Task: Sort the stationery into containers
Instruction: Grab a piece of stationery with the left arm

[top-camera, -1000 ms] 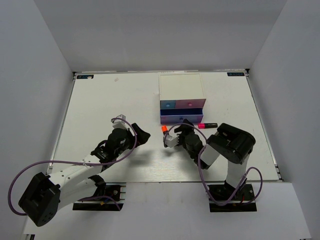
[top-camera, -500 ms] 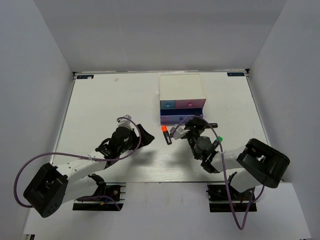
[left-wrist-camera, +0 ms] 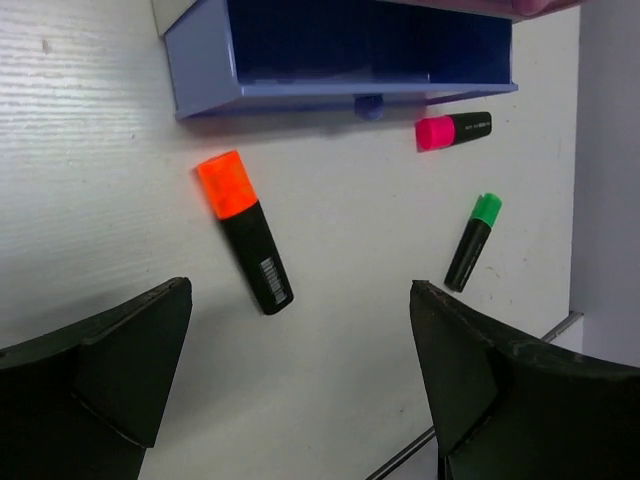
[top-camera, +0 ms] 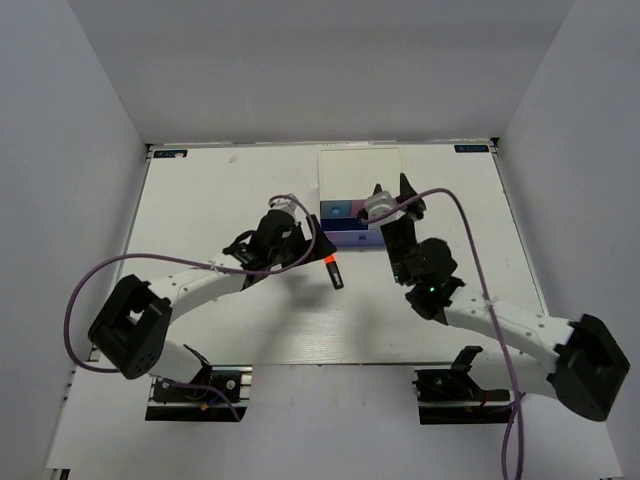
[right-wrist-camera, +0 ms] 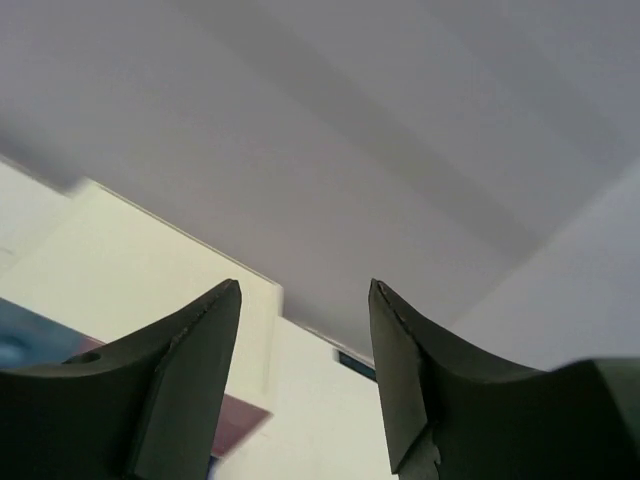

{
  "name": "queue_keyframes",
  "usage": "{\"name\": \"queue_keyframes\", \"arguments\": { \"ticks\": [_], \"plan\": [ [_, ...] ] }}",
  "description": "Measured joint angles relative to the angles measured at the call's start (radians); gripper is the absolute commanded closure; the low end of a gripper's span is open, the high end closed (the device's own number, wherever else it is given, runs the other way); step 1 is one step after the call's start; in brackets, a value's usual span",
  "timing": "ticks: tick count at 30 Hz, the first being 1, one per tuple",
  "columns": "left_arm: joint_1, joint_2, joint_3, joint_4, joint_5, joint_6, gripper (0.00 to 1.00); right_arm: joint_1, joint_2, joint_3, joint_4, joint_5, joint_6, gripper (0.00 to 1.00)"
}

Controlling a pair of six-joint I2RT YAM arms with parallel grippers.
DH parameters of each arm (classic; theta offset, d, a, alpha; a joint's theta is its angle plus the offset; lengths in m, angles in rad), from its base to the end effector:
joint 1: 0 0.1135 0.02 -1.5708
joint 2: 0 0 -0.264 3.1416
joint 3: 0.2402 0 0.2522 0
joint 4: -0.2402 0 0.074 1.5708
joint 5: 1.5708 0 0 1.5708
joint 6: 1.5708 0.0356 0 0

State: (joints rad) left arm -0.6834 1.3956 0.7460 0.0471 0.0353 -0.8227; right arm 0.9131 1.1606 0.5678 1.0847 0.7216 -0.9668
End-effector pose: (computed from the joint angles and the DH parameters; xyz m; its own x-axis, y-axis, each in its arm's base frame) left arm 0.2284 -0.1876 0.2110 -0.7780 -0.3111 -0.5458 0.1225 0.7769 -0.6175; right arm 0.1654 0.1757 0.3161 0.3600 -0.5447 -0.7574 0.1024 0.8300 -0.5483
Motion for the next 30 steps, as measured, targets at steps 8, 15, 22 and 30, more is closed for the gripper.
{"name": "queue_keyframes", "arguments": {
  "ticks": [8, 15, 22, 30],
  "plan": [
    [-0.045, 0.151, 0.237, -0.342, -0.101, -0.004, 0.0, -0.051, -0.151, 0.495, -0.778, -0.354, 0.374, 1.0],
    [-0.132, 0.29, 0.412, -0.609, -0.235, -0.098, 0.04, -0.119, -0.196, 0.425, -1.019, -0.378, 0.526, 0.7],
    [-0.191, 0.435, 0.547, -0.713, -0.306, -0.182, 0.14, -0.193, -0.209, 0.303, -1.129, -0.369, 0.597, 0.57],
    [-0.212, 0.576, 0.668, -0.815, -0.356, -0.229, 0.24, -0.269, -0.262, 0.22, -1.135, -0.343, 0.674, 0.56]
  ]
}}
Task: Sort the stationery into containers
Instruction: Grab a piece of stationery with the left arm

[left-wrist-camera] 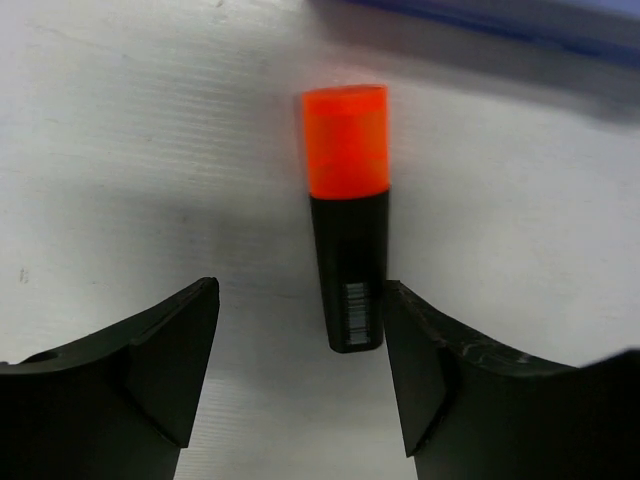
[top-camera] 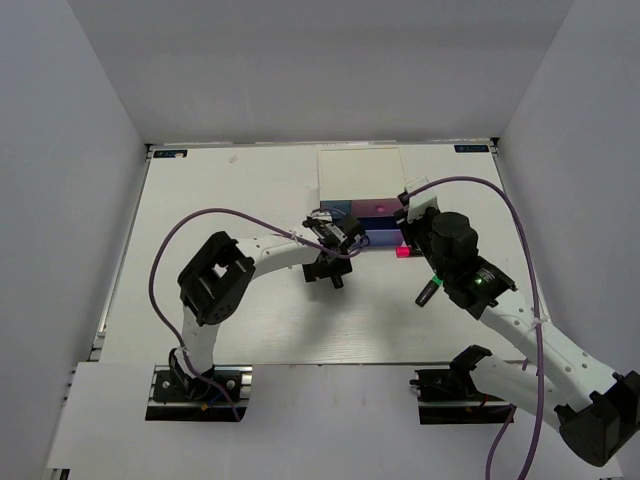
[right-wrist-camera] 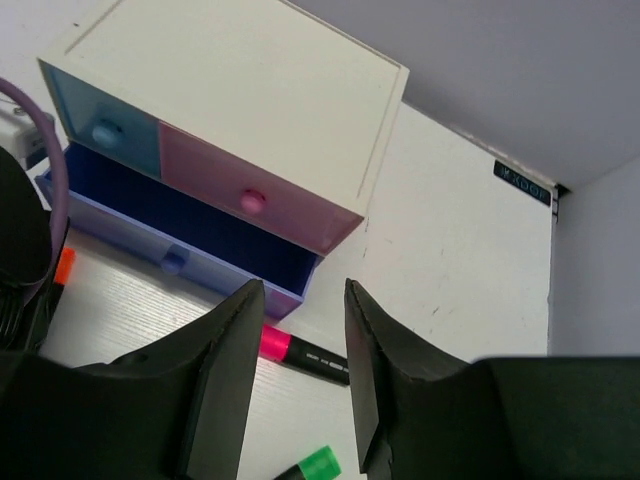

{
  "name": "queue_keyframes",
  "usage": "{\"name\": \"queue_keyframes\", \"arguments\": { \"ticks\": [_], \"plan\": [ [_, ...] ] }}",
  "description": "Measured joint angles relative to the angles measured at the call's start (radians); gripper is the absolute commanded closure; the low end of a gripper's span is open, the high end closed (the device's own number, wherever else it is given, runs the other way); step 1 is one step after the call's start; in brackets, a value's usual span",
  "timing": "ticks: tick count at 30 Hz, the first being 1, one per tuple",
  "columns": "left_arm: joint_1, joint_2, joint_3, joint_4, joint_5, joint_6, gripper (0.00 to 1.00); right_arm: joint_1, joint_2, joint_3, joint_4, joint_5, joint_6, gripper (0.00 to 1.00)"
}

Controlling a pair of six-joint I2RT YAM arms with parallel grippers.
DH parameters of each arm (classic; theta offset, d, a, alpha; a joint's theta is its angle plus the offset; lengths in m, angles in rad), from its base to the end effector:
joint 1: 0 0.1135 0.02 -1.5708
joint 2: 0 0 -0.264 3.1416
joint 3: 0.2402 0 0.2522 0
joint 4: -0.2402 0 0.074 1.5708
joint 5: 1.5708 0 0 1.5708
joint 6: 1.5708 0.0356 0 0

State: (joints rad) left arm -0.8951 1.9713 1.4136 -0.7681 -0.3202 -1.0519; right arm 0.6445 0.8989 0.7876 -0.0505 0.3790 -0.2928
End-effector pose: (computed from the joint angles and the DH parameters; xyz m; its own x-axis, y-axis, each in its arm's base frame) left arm 0.2518 -0.2963 0.1733 -0.9026 -0.1918 -0.3854 -0.1833 0.9813 -0.0592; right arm 0.1769 0.1165 0.3353 -0.0465 -0.3703 -0.9277 -0.2921 0.8932 -0.3419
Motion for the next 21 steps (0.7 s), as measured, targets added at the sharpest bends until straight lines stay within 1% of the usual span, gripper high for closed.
{"name": "queue_keyframes", "arguments": {
  "ticks": [1, 3, 4, 5, 6, 7, 9, 10, 11, 13, 16, 17, 20, 21],
  "plan": [
    [0.0, 0.008, 0.005, -0.01, -0.004, -0.002, 0.24, -0.008, -0.003, -0.006, -0.002, 0.002, 0.011, 0.54],
    [0.0, 0.029, 0.019, -0.038, -0.011, -0.009, 0.27, -0.027, -0.007, -0.02, 0.0, 0.008, 0.036, 0.54],
    [-0.002, 0.039, 0.028, -0.048, -0.014, -0.012, 0.31, -0.034, -0.009, -0.026, 0.001, 0.01, 0.047, 0.54],
    [-0.002, 0.05, 0.036, -0.056, -0.015, -0.014, 0.31, -0.042, -0.01, -0.033, 0.0, 0.012, 0.058, 0.53],
    [-0.004, 0.057, 0.043, -0.064, -0.02, -0.015, 0.34, -0.051, -0.01, -0.038, -0.002, 0.014, 0.072, 0.53],
    [-0.006, 0.058, 0.047, -0.068, -0.021, -0.017, 0.39, -0.058, -0.01, -0.042, -0.001, 0.016, 0.082, 0.53],
    [-0.01, 0.061, 0.05, -0.074, -0.024, -0.021, 0.45, -0.076, -0.01, -0.048, -0.003, 0.019, 0.104, 0.53],
    [-0.011, 0.062, 0.05, -0.077, -0.026, -0.021, 0.51, -0.084, -0.008, -0.048, -0.003, 0.02, 0.113, 0.53],
    [-0.011, 0.062, 0.05, -0.078, -0.027, -0.021, 0.59, -0.092, -0.008, -0.048, -0.003, 0.022, 0.124, 0.53],
    [-0.011, 0.062, 0.05, -0.078, -0.028, -0.015, 0.64, -0.112, -0.004, -0.048, -0.004, 0.022, 0.147, 0.53],
    [-0.013, 0.061, 0.048, -0.073, -0.03, -0.006, 0.74, -0.14, 0.004, -0.048, -0.01, 0.02, 0.177, 0.53],
    [-0.014, 0.058, 0.043, -0.066, -0.031, -0.001, 0.78, -0.148, 0.005, -0.048, -0.014, 0.018, 0.184, 0.53],
    [-0.02, 0.029, -0.002, -0.019, -0.016, 0.034, 0.88, -0.17, 0.006, -0.048, -0.024, 0.011, 0.203, 0.53],
    [-0.024, 0.011, -0.027, 0.003, 0.0, 0.055, 0.99, -0.177, 0.005, -0.048, -0.028, 0.008, 0.208, 0.48]
  ]
}}
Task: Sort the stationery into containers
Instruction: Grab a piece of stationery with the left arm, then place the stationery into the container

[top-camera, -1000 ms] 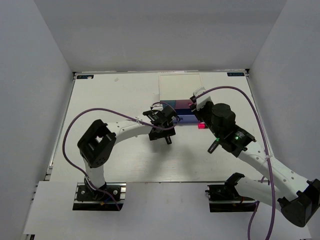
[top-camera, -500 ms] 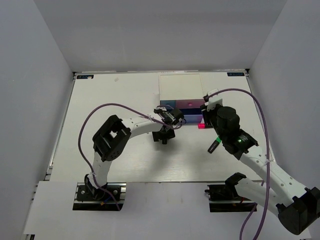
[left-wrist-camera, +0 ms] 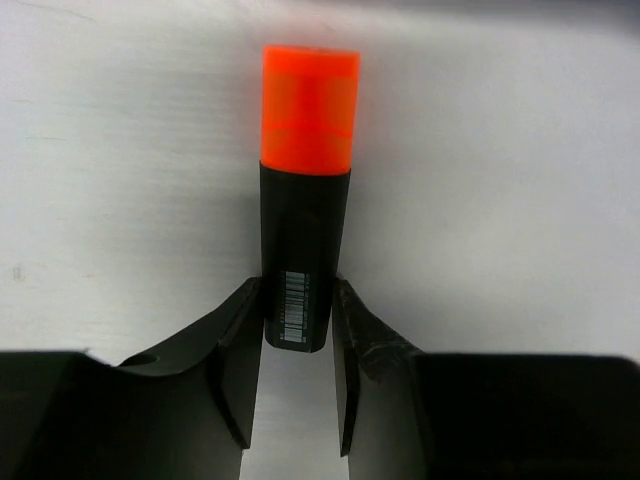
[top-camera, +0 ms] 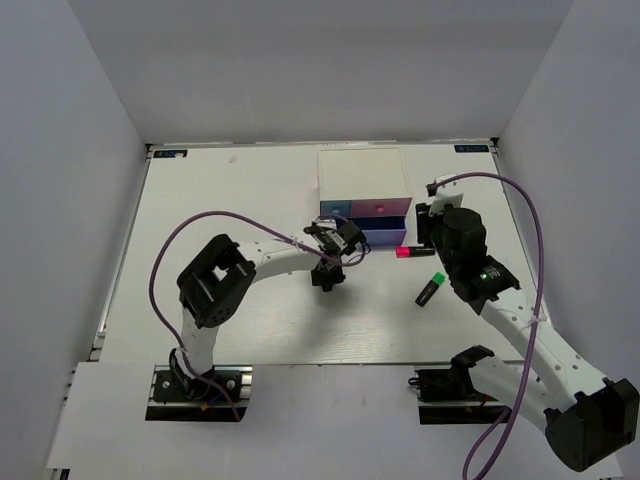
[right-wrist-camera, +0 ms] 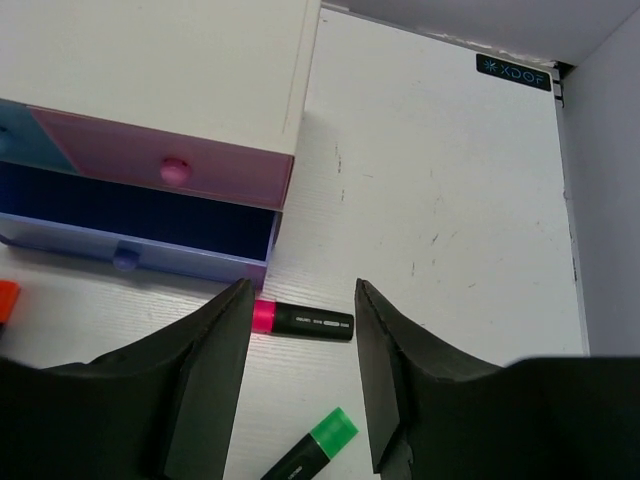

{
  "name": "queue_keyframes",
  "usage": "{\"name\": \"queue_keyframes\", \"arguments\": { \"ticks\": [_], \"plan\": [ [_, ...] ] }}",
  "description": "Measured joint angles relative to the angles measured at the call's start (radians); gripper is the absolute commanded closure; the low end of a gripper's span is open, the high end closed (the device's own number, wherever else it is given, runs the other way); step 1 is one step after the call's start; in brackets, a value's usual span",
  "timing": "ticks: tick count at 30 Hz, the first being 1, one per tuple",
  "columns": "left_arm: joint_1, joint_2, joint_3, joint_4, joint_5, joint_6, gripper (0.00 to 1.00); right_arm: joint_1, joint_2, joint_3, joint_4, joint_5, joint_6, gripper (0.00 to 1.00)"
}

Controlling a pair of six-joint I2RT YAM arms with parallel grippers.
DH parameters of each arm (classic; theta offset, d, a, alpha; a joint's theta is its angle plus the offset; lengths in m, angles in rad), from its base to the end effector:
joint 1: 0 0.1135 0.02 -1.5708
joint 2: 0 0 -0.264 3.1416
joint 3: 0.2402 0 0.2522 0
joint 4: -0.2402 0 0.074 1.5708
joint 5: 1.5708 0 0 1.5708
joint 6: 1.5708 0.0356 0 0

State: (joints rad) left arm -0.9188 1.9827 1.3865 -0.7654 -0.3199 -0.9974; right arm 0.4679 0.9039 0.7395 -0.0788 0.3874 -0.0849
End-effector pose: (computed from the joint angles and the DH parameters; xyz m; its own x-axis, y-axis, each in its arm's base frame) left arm 0.2422 -0.2988 0.1621 -0.9226 -0.1057 -0.3711 -0.1108 0.9938 -0.0076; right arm 0.1953 0.0836 0.3143 -0.2065 -0.1923 -0.9594 -0.1082 0.9790 -0.1729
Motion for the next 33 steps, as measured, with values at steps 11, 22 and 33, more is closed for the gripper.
{"name": "queue_keyframes", "arguments": {
  "ticks": [11, 22, 33],
  "plan": [
    [-0.043, -0.366, -0.308, 0.29, 0.274, 0.447, 1.0, -0.049, -0.071, -0.018, -0.058, -0.213, 0.0, 0.39],
    [-0.009, -0.366, -0.079, 0.333, 0.31, 1.025, 1.0, -0.09, -0.092, -0.05, -0.072, -0.237, -0.001, 0.39],
    [0.011, -0.253, -0.015, 0.358, 0.2, 1.455, 1.0, -0.122, -0.117, -0.081, -0.076, -0.232, -0.001, 0.39]
  ]
}}
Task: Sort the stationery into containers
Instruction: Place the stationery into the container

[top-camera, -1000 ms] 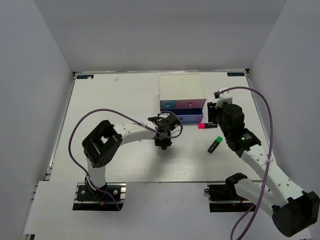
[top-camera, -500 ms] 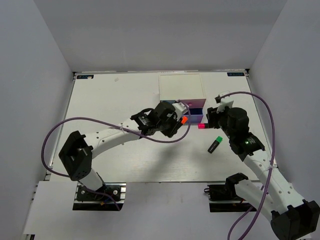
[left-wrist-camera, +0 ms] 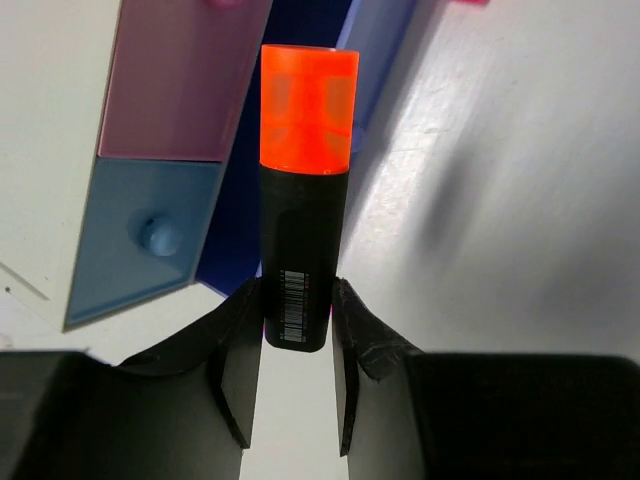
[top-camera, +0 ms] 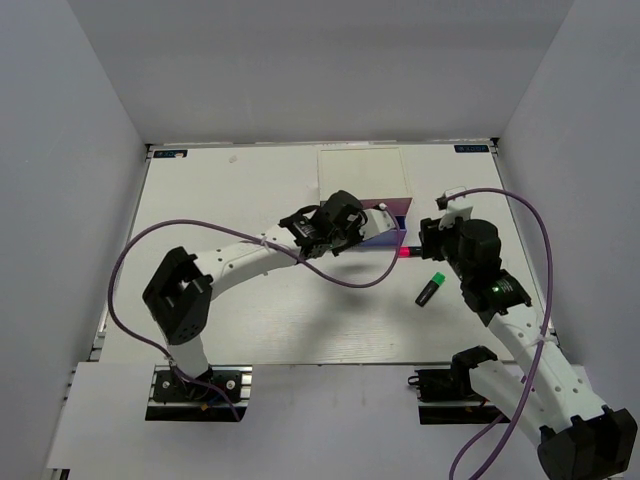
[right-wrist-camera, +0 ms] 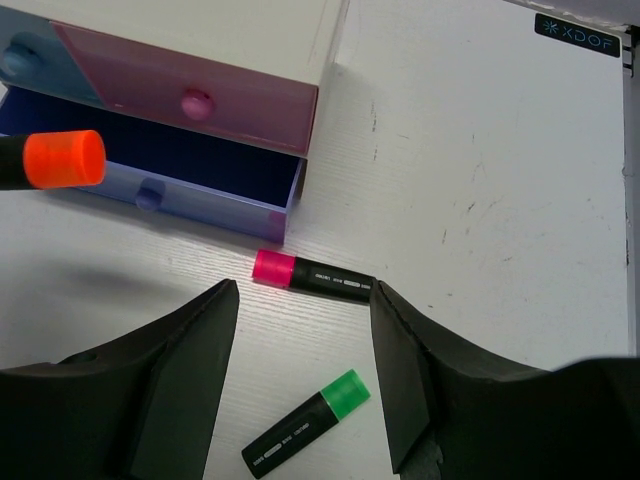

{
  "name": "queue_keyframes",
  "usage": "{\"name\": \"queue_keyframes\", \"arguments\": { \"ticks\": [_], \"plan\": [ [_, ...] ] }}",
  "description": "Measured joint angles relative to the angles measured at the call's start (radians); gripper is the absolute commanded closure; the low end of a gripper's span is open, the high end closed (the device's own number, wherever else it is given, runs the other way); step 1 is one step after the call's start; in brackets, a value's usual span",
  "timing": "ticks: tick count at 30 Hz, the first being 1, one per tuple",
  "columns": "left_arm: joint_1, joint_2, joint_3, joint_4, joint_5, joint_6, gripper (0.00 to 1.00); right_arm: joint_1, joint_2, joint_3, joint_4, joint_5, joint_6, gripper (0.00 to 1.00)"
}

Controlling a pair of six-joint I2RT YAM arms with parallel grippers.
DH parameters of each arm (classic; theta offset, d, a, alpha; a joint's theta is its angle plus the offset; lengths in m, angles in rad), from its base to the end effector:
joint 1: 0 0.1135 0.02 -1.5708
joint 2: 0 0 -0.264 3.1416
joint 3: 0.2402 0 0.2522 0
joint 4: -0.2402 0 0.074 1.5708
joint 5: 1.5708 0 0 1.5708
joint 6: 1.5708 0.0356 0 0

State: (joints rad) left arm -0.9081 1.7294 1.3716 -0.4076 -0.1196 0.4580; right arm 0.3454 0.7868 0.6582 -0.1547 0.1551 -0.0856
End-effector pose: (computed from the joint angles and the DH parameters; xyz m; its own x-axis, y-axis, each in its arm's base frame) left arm 0.2439 -0.3056 0.2688 -0.0596 0.7900 -0.6102 0.8430 0.3672 0.3930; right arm 0.1797 0.0588 0.2980 -0.2454 -0.1781 -0.9529 -0.2167 0.9682 -0.1251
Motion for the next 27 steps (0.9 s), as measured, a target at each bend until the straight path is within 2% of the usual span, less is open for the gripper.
{"name": "queue_keyframes", "arguments": {
  "ticks": [6, 14, 22, 23, 27],
  "plan": [
    [0.011, 0.097, 0.032, 0.035, -0.103, 0.115, 1.0, -0.013, -0.002, -0.002, 0.0, 0.001, 0.001, 0.39],
    [0.024, 0.175, 0.045, 0.104, -0.203, 0.185, 0.96, -0.032, -0.002, -0.002, 0.0, 0.002, 0.004, 0.39],
    [0.024, 0.22, 0.066, 0.153, -0.238, 0.224, 0.84, -0.044, -0.002, -0.005, 0.0, 0.001, 0.005, 0.4],
    [0.024, 0.221, 0.066, 0.155, -0.239, 0.225, 0.78, -0.045, -0.002, -0.008, 0.0, 0.001, 0.006, 0.4],
    [0.023, 0.222, 0.066, 0.162, -0.241, 0.227, 0.67, -0.048, -0.002, -0.02, -0.003, -0.001, 0.006, 0.4]
  ]
}}
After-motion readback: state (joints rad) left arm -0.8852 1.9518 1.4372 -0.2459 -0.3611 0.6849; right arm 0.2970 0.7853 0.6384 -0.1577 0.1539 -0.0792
